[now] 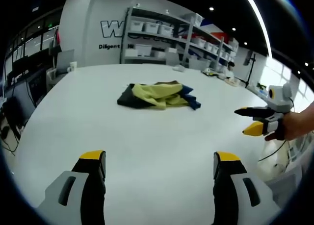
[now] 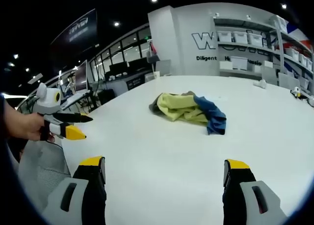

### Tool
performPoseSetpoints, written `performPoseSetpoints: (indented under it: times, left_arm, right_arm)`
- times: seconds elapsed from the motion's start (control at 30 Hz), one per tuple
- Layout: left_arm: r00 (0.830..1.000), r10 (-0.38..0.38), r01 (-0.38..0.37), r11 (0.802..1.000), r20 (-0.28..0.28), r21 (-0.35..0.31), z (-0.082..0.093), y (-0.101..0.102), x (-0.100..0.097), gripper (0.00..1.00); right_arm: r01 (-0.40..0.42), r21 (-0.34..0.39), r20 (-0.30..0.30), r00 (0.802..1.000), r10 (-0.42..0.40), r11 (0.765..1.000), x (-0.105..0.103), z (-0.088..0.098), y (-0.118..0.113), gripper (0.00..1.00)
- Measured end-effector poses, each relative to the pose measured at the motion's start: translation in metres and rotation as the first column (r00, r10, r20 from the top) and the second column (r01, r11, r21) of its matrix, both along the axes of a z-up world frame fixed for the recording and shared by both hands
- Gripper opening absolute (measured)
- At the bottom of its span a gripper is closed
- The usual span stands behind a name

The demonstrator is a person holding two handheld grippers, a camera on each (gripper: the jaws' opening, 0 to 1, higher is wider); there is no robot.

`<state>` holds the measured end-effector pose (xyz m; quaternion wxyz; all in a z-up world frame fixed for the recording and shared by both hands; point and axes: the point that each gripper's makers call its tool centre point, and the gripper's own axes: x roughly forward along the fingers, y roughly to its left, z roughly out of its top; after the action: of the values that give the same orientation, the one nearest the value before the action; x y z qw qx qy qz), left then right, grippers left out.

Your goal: Fold the garment on the visible template until the final outline fits inside the template.

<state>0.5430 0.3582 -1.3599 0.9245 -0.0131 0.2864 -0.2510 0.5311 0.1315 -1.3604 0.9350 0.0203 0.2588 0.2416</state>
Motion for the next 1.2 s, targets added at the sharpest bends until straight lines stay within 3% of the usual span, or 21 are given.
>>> performPoseSetpoints:
  times: [1.2]
  left_arm:
    - [1.000, -0.020, 0.020, 1.000, -0.015, 0.002, -0.0037, -0.0039, 0.0042, 0.90]
  right_arm:
    - [-0.001, 0.018, -0.014, 1.000, 0.001, 1.000, 0.0015, -0.0065, 0.0033, 0.96]
